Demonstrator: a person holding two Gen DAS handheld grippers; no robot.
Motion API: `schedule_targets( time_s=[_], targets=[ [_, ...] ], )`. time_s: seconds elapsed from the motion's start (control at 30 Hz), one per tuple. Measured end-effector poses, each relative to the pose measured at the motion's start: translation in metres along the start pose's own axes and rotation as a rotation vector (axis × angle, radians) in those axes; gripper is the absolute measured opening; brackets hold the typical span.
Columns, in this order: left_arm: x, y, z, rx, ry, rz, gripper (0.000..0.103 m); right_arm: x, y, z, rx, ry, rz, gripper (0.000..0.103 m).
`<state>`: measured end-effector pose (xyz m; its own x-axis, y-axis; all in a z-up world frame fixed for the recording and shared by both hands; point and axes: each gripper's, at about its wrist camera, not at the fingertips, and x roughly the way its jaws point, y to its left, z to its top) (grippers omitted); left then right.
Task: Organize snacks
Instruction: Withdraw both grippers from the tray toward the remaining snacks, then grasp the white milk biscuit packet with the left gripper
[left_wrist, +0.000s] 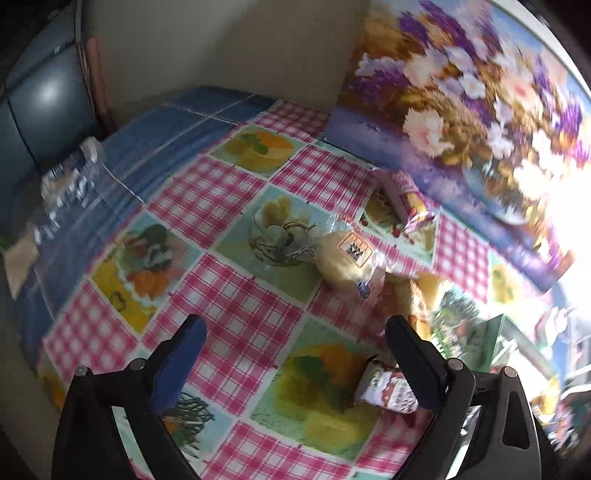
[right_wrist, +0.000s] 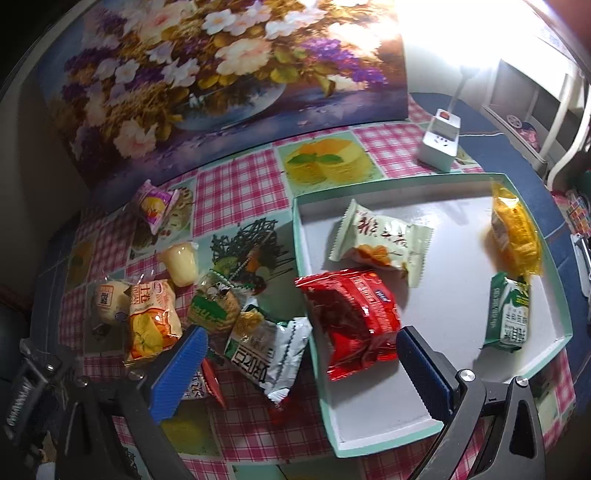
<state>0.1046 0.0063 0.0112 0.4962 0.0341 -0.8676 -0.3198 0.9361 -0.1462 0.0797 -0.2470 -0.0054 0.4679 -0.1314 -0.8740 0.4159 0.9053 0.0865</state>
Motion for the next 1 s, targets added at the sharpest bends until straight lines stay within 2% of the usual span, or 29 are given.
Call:
schedule_targets(
  time_s=[0.23,0.53,0.7,1.0],
  targets=[
    [0.005,-0.006,0.0,0.039,0.016,0.003,0.097,0.013,0.013,-0.003,-0.078,0.021,-0.017,0.103],
    [0.032,-0.036,-0.017,0.108,0.135,-0.06,0.098,0.015,0.01,-0.004,-0.165,0.012,-0.09,0.103],
    [0.047,-0.047,-0.025,0.129,0.188,-0.066,0.098,0.021,-0.004,-0.001,-0.145,0.037,-0.111,0.103],
    [0.061,-0.069,-0.033,0.205,0.255,-0.105,0.098,0.019,-0.035,0.007,-0.05,0.029,-0.17,0.103]
  ],
)
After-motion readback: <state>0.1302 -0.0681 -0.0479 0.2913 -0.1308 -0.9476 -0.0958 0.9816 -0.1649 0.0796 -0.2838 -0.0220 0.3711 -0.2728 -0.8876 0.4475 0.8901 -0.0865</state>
